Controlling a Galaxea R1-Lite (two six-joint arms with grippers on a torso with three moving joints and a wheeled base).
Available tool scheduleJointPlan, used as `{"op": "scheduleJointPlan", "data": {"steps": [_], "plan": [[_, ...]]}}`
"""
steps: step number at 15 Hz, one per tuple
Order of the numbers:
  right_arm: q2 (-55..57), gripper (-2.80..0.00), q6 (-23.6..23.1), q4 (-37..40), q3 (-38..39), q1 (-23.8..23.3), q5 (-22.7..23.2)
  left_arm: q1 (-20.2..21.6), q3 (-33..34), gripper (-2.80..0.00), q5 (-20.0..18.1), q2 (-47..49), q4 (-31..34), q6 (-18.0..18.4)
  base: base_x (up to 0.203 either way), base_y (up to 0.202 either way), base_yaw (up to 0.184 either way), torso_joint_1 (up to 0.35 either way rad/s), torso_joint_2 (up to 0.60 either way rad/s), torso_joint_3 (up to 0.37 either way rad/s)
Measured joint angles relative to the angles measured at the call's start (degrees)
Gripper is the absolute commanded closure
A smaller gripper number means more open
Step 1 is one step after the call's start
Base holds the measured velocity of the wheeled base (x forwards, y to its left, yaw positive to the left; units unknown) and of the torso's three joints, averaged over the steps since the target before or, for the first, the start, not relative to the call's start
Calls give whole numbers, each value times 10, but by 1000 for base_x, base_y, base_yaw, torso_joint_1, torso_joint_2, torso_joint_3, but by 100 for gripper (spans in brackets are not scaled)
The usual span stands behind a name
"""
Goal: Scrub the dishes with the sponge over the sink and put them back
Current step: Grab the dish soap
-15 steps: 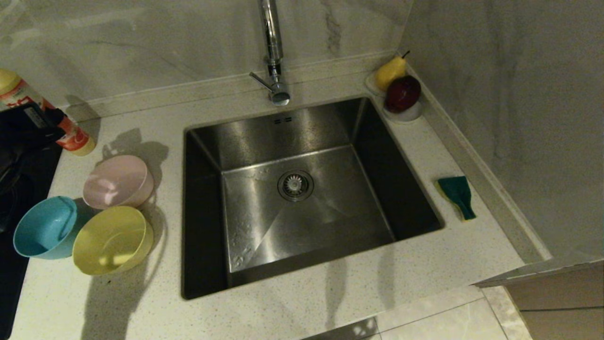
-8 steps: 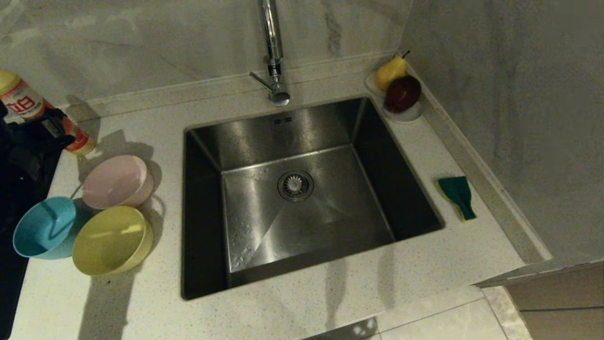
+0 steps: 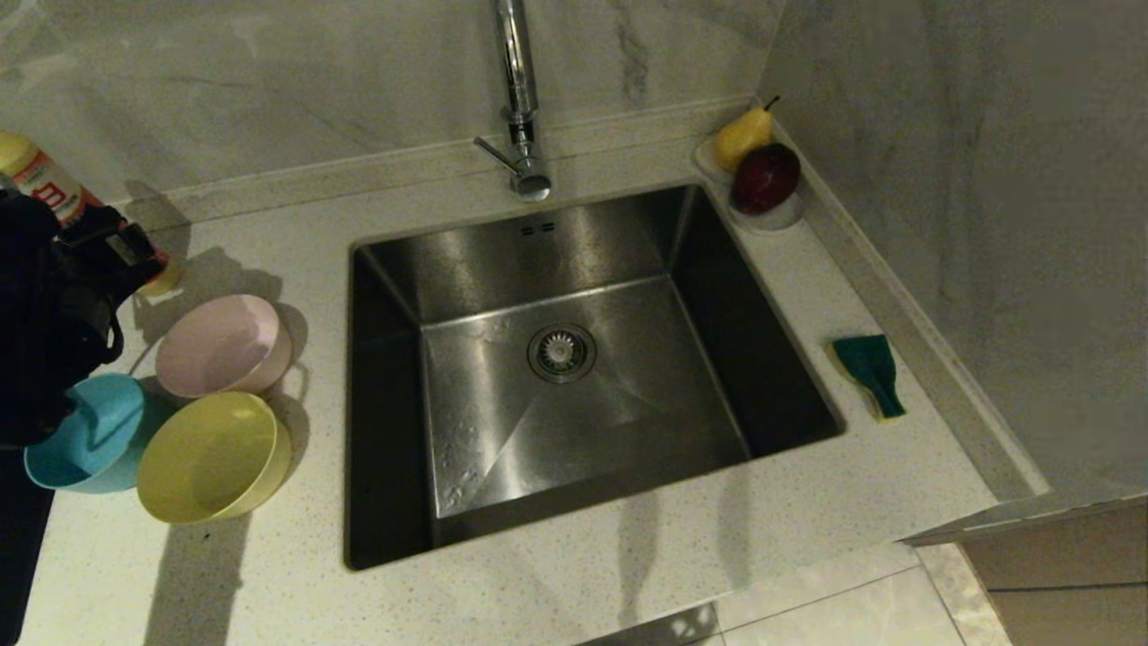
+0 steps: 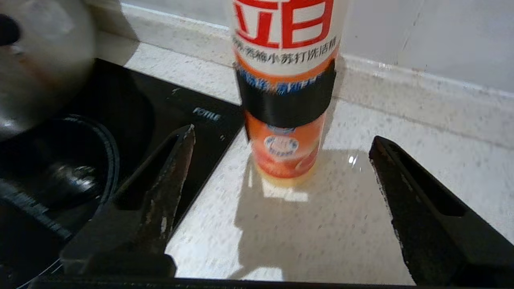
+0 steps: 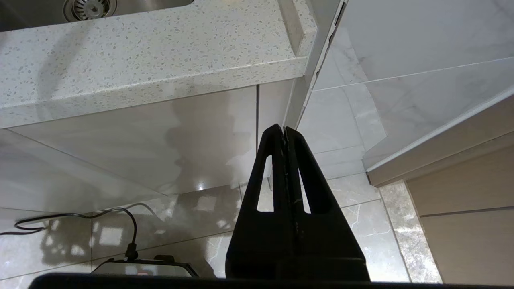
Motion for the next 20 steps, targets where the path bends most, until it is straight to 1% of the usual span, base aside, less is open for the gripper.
{"op": "scheduleJointPlan", "data": {"steps": [4, 8, 16, 20], "plan": [[0, 0, 0, 0, 0, 0, 0, 8, -56, -280, 0, 41, -1, -3, 0, 0, 0, 0, 0, 0], [0, 0, 0, 0, 0, 0, 0, 18, -110, -280, -1, 88, -14, -4, 0, 0, 0, 0, 0, 0], [0, 0, 0, 0, 0, 0, 0, 20, -194, -280, -5, 163, -26, -4, 0, 0, 0, 0, 0, 0], [0, 0, 0, 0, 0, 0, 0, 20, -226, -280, -4, 188, -33, 0, 0, 0, 0, 0, 0, 0]]}}
